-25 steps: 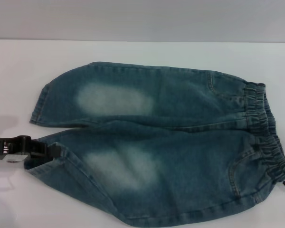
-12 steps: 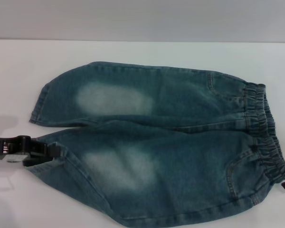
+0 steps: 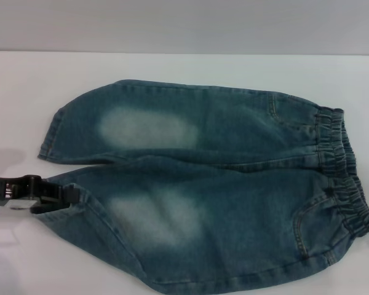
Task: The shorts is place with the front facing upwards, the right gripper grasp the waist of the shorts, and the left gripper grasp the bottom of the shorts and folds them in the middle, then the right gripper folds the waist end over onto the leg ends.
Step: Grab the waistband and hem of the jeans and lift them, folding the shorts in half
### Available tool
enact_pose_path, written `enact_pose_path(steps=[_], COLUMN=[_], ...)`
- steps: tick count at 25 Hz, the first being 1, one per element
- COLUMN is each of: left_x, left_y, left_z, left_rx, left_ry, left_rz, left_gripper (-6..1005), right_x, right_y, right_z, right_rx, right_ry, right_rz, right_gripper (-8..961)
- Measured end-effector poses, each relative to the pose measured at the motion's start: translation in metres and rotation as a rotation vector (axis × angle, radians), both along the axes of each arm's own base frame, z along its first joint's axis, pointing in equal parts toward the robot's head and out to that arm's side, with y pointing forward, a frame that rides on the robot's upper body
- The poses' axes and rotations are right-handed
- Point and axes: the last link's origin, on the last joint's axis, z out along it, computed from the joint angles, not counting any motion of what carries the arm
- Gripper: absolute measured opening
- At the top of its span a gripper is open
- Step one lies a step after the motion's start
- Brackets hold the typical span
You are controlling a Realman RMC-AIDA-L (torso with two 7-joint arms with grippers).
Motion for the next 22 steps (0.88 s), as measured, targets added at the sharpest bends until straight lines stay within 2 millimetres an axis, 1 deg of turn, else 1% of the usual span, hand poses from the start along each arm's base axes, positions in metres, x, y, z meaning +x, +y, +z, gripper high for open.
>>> enact_pose_path(steps=[12,22], left_x=[0.001,0.003], left_y=[0.000,0.002], left_z=[-0.002,-0.004], left_rx=[-0.002,0.001], left_ry=[-0.002,0.000], left_rz=[-0.004,-0.009], left_gripper=[33,33], right_x=[-0.003,-0.017], right_y=[0.001,0.011], right_z=[-0.008,-0.011], right_rx=[0.000,-0.009], right_ry=[0.010,0.018], right_rz=[0.013,0.059], right_gripper=[652,652])
